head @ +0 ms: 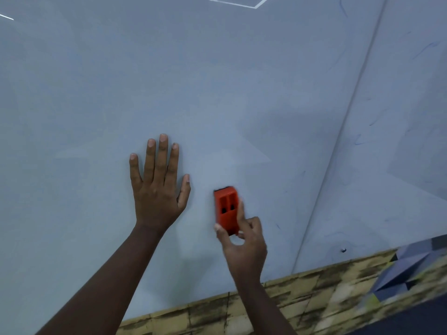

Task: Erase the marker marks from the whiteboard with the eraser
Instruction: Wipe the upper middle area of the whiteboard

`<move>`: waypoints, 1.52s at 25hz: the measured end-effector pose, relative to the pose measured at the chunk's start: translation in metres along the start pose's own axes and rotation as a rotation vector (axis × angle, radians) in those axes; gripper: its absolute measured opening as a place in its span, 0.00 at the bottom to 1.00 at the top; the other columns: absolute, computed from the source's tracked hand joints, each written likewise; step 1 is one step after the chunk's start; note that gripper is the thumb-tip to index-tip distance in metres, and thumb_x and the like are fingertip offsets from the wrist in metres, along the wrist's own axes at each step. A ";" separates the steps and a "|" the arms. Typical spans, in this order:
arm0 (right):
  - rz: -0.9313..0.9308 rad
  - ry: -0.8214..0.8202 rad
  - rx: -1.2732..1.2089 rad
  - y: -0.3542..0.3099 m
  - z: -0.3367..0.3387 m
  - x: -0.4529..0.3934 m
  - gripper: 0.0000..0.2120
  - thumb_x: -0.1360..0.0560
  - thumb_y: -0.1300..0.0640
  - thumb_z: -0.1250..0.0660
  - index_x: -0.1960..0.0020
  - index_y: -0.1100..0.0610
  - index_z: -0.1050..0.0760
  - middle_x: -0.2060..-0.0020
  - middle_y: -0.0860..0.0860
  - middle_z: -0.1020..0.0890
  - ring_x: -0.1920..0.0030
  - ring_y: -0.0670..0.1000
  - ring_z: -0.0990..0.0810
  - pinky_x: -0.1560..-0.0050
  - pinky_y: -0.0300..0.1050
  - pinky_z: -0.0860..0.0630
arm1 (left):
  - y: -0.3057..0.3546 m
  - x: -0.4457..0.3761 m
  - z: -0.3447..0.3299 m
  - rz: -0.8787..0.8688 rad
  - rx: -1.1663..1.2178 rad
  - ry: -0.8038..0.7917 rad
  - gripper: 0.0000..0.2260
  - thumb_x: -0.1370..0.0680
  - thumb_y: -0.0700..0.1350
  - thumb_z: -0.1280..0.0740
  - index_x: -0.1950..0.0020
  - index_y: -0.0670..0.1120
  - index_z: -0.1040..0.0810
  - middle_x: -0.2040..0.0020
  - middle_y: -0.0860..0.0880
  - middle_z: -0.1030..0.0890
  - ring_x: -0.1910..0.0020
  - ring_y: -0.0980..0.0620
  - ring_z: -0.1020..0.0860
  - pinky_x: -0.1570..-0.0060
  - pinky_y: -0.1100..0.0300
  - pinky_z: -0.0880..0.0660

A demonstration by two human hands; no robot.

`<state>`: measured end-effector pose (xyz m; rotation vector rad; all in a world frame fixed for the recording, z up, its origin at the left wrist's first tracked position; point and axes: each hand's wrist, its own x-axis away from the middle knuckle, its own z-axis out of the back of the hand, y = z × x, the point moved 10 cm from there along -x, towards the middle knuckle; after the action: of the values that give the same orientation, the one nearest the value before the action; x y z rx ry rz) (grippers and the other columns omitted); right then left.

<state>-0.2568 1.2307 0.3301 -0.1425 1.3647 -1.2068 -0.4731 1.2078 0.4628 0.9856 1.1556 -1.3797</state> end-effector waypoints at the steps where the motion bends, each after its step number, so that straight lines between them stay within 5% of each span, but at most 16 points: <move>1: -0.113 0.043 -0.102 0.014 0.006 -0.004 0.35 0.27 0.30 0.30 0.23 0.36 0.32 0.54 0.43 0.25 0.58 0.43 0.20 0.56 0.42 0.18 | 0.001 0.001 0.000 0.003 -0.001 0.001 0.32 0.14 0.51 0.39 0.13 0.41 0.45 0.12 0.45 0.56 0.13 0.44 0.54 0.16 0.38 0.55; 4: -0.526 0.222 -0.404 0.087 0.015 0.012 0.31 0.31 0.34 0.24 0.29 0.33 0.26 0.55 0.47 0.15 0.56 0.46 0.15 0.49 0.59 0.16 | 0.002 0.008 -0.002 0.001 0.002 -0.003 0.32 0.14 0.51 0.39 0.13 0.41 0.45 0.12 0.45 0.56 0.13 0.44 0.54 0.16 0.38 0.55; 9: -1.140 0.179 -0.742 0.179 -0.011 0.085 0.40 0.26 0.54 0.22 0.19 0.51 0.37 0.35 0.59 0.19 0.46 0.60 0.15 0.47 0.53 0.17 | 0.006 0.020 -0.006 0.034 -0.002 -0.016 0.32 0.14 0.51 0.40 0.13 0.42 0.48 0.12 0.45 0.55 0.13 0.44 0.56 0.17 0.38 0.57; 12: -1.146 0.194 -0.804 0.183 -0.013 0.087 0.39 0.25 0.54 0.23 0.18 0.53 0.37 0.35 0.61 0.19 0.48 0.60 0.15 0.47 0.52 0.17 | 0.008 0.028 -0.009 0.046 0.002 -0.019 0.32 0.14 0.51 0.40 0.13 0.42 0.47 0.13 0.44 0.51 0.13 0.44 0.56 0.17 0.37 0.57; 14: -1.037 0.229 -0.753 0.169 -0.004 0.073 0.38 0.25 0.47 0.24 0.19 0.52 0.35 0.45 0.61 0.15 0.48 0.59 0.14 0.49 0.53 0.16 | 0.008 0.031 -0.010 0.047 0.010 -0.024 0.32 0.14 0.51 0.40 0.13 0.42 0.46 0.14 0.43 0.49 0.13 0.44 0.56 0.17 0.37 0.57; 17: -0.805 0.206 -0.582 0.134 0.011 0.036 0.38 0.28 0.35 0.25 0.23 0.49 0.29 0.65 0.44 0.15 0.51 0.52 0.13 0.49 0.58 0.15 | 0.010 0.037 -0.013 0.049 0.009 -0.027 0.32 0.14 0.52 0.39 0.14 0.42 0.45 0.15 0.40 0.45 0.13 0.44 0.55 0.17 0.36 0.56; 19: -0.717 0.189 -0.516 0.110 0.016 0.017 0.38 0.30 0.32 0.24 0.25 0.47 0.27 0.68 0.46 0.16 0.54 0.51 0.13 0.48 0.58 0.15 | 0.011 0.042 -0.014 0.051 0.016 -0.027 0.32 0.15 0.52 0.39 0.14 0.42 0.45 0.15 0.38 0.42 0.13 0.44 0.55 0.17 0.36 0.56; 21: -0.668 0.152 -0.503 0.094 0.015 0.011 0.31 0.29 0.34 0.24 0.29 0.42 0.23 0.69 0.53 0.17 0.57 0.53 0.13 0.51 0.54 0.15 | 0.012 0.045 -0.015 0.051 0.012 -0.032 0.32 0.15 0.52 0.39 0.14 0.42 0.44 0.16 0.37 0.41 0.14 0.44 0.55 0.17 0.37 0.57; 23: -0.638 0.127 -0.454 0.088 0.012 0.016 0.13 0.27 0.35 0.25 0.43 0.31 0.20 0.70 0.53 0.18 0.61 0.52 0.13 0.52 0.55 0.15 | 0.012 0.048 -0.015 0.051 0.014 -0.032 0.32 0.15 0.51 0.38 0.14 0.41 0.43 0.16 0.37 0.41 0.14 0.44 0.56 0.17 0.37 0.57; 25: -0.665 0.114 -0.434 0.095 0.007 0.028 0.07 0.25 0.36 0.26 0.49 0.33 0.20 0.67 0.53 0.17 0.62 0.50 0.13 0.53 0.56 0.15 | 0.013 0.052 -0.015 0.051 0.015 -0.030 0.32 0.15 0.51 0.38 0.14 0.41 0.43 0.16 0.38 0.42 0.14 0.45 0.56 0.17 0.38 0.58; 29: -0.925 0.129 -0.565 0.142 -0.013 0.075 0.18 0.22 0.45 0.27 0.34 0.47 0.22 0.55 0.59 0.16 0.53 0.58 0.13 0.60 0.48 0.16 | 0.016 0.062 -0.019 0.047 0.010 -0.055 0.33 0.15 0.52 0.38 0.14 0.41 0.44 0.16 0.39 0.44 0.14 0.45 0.58 0.17 0.39 0.60; 33: -1.168 0.176 -0.680 0.198 -0.024 0.112 0.27 0.19 0.48 0.30 0.24 0.58 0.29 0.39 0.62 0.18 0.52 0.59 0.16 0.50 0.53 0.18 | 0.020 0.076 -0.024 0.030 -0.003 -0.076 0.34 0.15 0.53 0.38 0.13 0.42 0.48 0.12 0.42 0.54 0.14 0.45 0.59 0.17 0.39 0.61; 38: -1.272 0.200 -0.744 0.245 -0.016 0.120 0.26 0.18 0.50 0.31 0.27 0.64 0.29 0.36 0.66 0.21 0.51 0.61 0.17 0.44 0.60 0.20 | 0.023 0.085 -0.026 0.002 0.002 -0.076 0.36 0.15 0.54 0.38 0.13 0.44 0.51 0.12 0.44 0.58 0.14 0.44 0.59 0.17 0.38 0.61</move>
<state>-0.1600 1.2637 0.0765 -1.6440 1.8992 -1.6347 -0.4616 1.2168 0.3722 0.9277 1.0971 -1.4054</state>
